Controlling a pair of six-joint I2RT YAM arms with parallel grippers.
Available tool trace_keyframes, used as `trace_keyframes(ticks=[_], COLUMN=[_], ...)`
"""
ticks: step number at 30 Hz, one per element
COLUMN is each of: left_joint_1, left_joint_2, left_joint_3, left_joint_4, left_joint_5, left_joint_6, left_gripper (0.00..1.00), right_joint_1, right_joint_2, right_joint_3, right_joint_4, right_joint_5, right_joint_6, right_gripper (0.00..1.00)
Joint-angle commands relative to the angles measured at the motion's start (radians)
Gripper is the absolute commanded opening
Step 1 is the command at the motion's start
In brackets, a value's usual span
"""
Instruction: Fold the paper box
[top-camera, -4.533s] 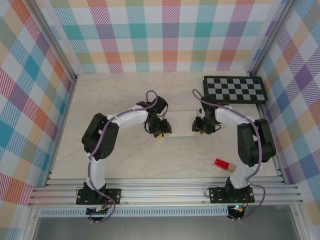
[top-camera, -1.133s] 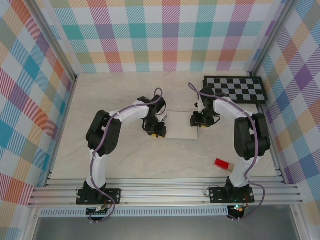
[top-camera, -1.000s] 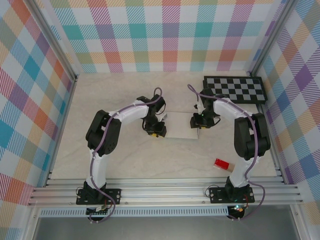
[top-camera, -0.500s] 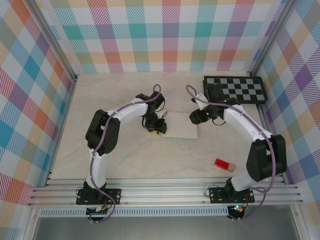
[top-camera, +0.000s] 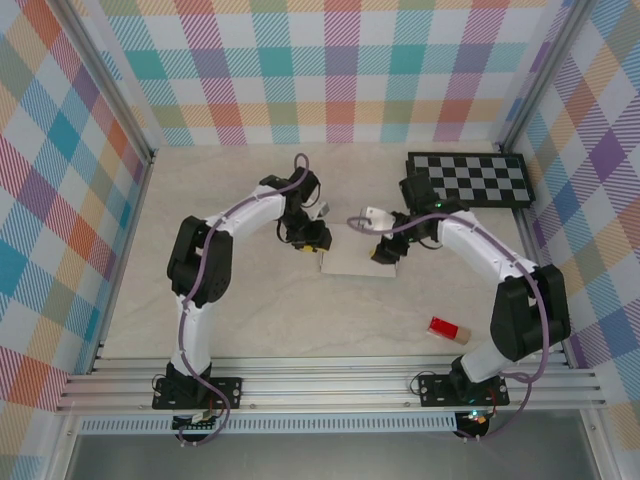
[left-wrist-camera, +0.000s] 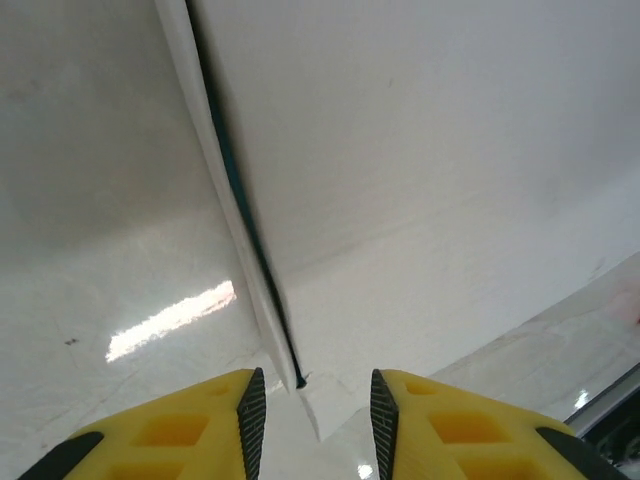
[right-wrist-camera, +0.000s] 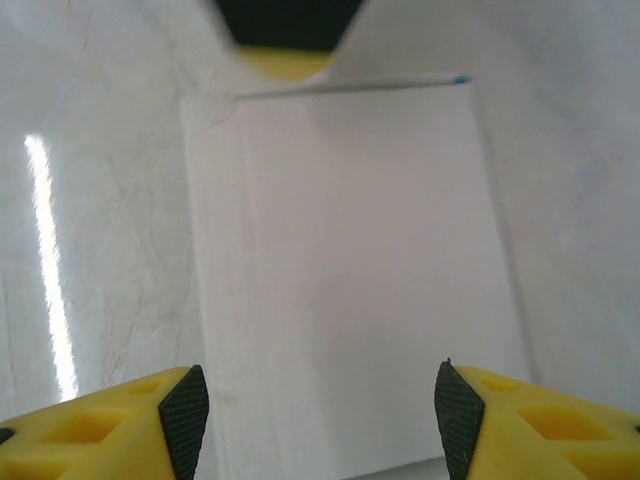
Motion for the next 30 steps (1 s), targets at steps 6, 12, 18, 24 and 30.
trace_keyframes(ticks=[6,12,18,24,30], left_joint_1=[0.019,0.019,0.019,0.019,0.019], left_joint_2=[0.151,0.176,0.185,0.184,0.191], left_joint_3=[0.178,0.182,0.165,0.153,0.147], left_joint_4=[-0.015,0.002,0.01,0.015,0.014], left_joint_5=[-0.001,-0.04,-0.04,-0.041,-0.036], left_joint_6=[-0.01,-0.007,-0.005,-0.002,0.004], left_gripper=[0.41,0.42,0.42,0.42,0.42], right_joint_1=[0.068,0.113,0.154,0.16,0.159], right_joint_2=[0.014,0.077,0.151,0.173,0.181], right_joint_3=[-0.075,-0.053,-0.017,-0.03,-0.024], right_joint_4=[0.076,0.092,0.11,0.121,0.107], right_joint_5=[0.106,0.185,0.259,0.271,0.254], right_joint_6=[-0.123,-0.144,-0.147,-0.16,-0.158], right_gripper=[0.66,0.66,0.67,0.67,0.66])
